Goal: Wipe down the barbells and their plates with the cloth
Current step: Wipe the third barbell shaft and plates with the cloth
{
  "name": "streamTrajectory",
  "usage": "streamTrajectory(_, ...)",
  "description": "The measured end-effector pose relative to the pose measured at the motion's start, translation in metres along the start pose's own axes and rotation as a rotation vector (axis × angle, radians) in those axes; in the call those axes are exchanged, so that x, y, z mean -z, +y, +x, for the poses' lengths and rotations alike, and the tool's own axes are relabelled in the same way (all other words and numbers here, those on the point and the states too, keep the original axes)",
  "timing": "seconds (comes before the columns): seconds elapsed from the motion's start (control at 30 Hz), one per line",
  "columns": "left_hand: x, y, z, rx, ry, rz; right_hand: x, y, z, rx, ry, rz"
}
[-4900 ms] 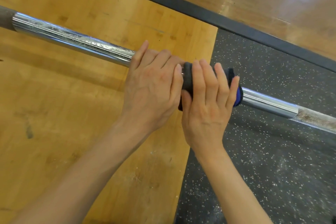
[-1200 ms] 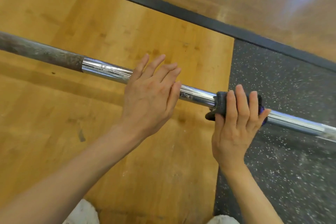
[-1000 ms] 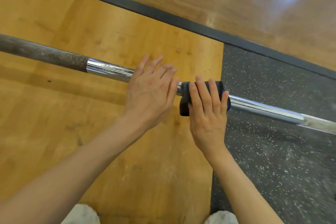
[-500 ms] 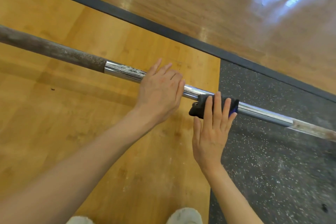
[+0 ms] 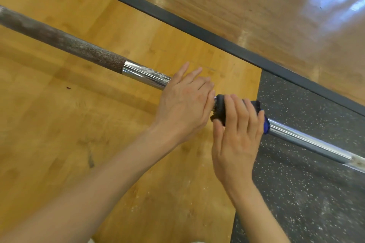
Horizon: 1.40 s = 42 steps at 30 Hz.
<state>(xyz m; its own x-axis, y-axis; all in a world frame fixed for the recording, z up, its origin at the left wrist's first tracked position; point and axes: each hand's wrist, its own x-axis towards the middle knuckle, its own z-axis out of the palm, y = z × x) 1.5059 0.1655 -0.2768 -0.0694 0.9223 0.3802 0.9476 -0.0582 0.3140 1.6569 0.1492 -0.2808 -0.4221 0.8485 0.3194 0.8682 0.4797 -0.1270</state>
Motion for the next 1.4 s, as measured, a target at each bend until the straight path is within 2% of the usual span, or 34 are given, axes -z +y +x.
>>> streamTrajectory(0.07, 0.0, 0.0, -0.002, 0.002, -0.008, -0.013, 0.007, 0.002, 0.033, -0.044, -0.042, -0.038)
streamTrajectory(0.17, 0.003, 0.001, -0.005, 0.002, -0.008, -0.026, 0.023, 0.007, 0.093, -0.355, -0.472, 0.041)
streamTrajectory(0.2, 0.004, 0.001, -0.006, 0.001, -0.014, -0.033, 0.023, 0.01, 0.097, -0.391, -0.548, 0.063)
streamTrajectory(0.23, 0.005, 0.002, -0.007, 0.001, -0.018, -0.038, 0.022, 0.009, 0.091, -0.351, -0.542, 0.059)
streamTrajectory(0.3, 0.005, 0.002, -0.01, 0.004, -0.012, -0.037, 0.017, 0.001, 0.049, -0.155, -0.219, -0.014)
streamTrajectory(0.37, 0.005, 0.002, -0.013, 0.004, 0.001, -0.024, 0.014, -0.008, 0.012, -0.153, -0.019, 0.04)
streamTrajectory(0.43, 0.006, 0.002, -0.015, -0.001, -0.009, -0.021, 0.009, -0.007, 0.019, -0.166, -0.017, 0.047)
streamTrajectory(0.57, 0.013, 0.004, -0.02, -0.012, -0.027, -0.05, 0.015, 0.005, 0.057, -0.199, -0.279, 0.032)
streamTrajectory(0.63, 0.02, -0.003, -0.026, 0.039, -0.024, -0.071, 0.02, 0.011, 0.044, -0.134, -0.183, 0.085)
streamTrajectory(0.7, 0.025, -0.017, -0.033, 0.109, 0.015, -0.058, 0.021, 0.008, 0.018, -0.168, -0.023, 0.083)
streamTrajectory(0.77, 0.026, -0.025, -0.039, 0.134, 0.043, -0.03, 0.01, -0.005, -0.001, -0.209, 0.061, 0.053)
streamTrajectory(0.87, 0.025, -0.025, -0.041, 0.138, 0.055, -0.022, -0.007, -0.038, -0.002, -0.103, 0.067, 0.076)
streamTrajectory(0.97, 0.026, -0.024, -0.043, 0.124, 0.045, -0.016, -0.018, -0.024, -0.008, 0.02, 0.12, 0.055)
streamTrajectory(1.07, 0.029, -0.025, -0.046, 0.115, 0.036, -0.018, -0.021, 0.007, -0.03, -0.047, 0.209, 0.0)
streamTrajectory(1.17, 0.028, -0.023, -0.046, 0.12, 0.035, -0.026, -0.028, -0.019, -0.023, -0.135, 0.232, 0.057)
streamTrajectory(1.23, 0.028, -0.023, -0.046, 0.119, 0.038, -0.013, -0.032, -0.044, -0.012, -0.073, 0.21, 0.08)
streamTrajectory(1.3, 0.028, -0.024, -0.045, 0.114, 0.033, 0.0, -0.034, -0.04, -0.01, 0.04, 0.183, 0.046)
streamTrajectory(1.4, 0.028, -0.026, -0.043, 0.114, 0.029, -0.011, -0.028, -0.001, -0.027, -0.01, 0.186, -0.001)
